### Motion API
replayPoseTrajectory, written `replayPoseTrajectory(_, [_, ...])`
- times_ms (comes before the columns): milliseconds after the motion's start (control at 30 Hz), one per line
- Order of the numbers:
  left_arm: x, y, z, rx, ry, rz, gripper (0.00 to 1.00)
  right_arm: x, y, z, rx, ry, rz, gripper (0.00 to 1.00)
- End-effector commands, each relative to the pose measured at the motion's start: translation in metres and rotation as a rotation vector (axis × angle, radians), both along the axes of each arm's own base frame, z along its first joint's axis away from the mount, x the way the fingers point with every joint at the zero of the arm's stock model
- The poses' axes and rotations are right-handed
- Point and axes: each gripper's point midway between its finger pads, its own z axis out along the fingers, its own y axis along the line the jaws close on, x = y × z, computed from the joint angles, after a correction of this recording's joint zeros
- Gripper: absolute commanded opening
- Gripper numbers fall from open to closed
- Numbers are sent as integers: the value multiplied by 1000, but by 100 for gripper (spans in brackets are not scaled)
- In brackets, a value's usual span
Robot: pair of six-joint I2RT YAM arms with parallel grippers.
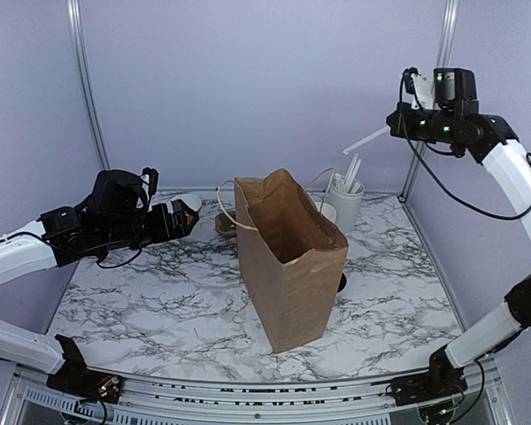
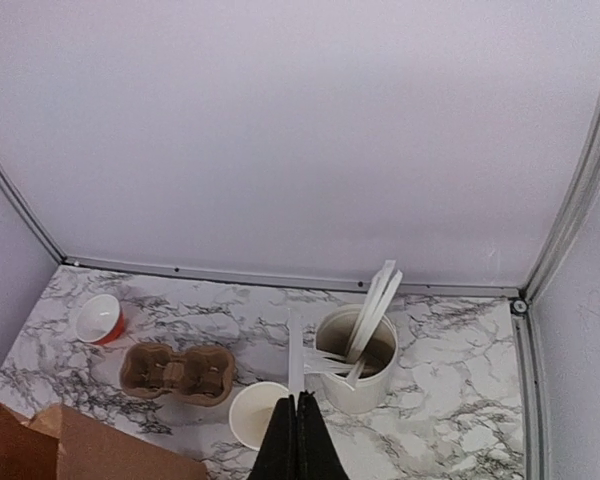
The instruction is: Pack the takeout coffee
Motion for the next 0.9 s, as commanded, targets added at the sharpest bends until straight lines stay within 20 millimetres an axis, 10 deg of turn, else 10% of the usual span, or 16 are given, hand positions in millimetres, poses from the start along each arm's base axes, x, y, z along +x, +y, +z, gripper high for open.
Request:
replayPoseTrajectory(0, [6, -5, 11, -17, -31, -13, 99, -45, 28, 64, 161, -170, 202, 0])
replayPoseTrajectory(300, [8, -9, 9, -18, -27, -19, 99, -113, 86, 98, 262, -257, 601, 0])
replayPoseTrajectory(533, [7, -9, 8, -25, -21, -20, 99, -141, 134, 70, 107, -167, 682, 0])
replayPoseTrajectory(867, [5, -6, 4, -23, -14, -11, 99, -159, 151, 36, -18, -65, 693, 0])
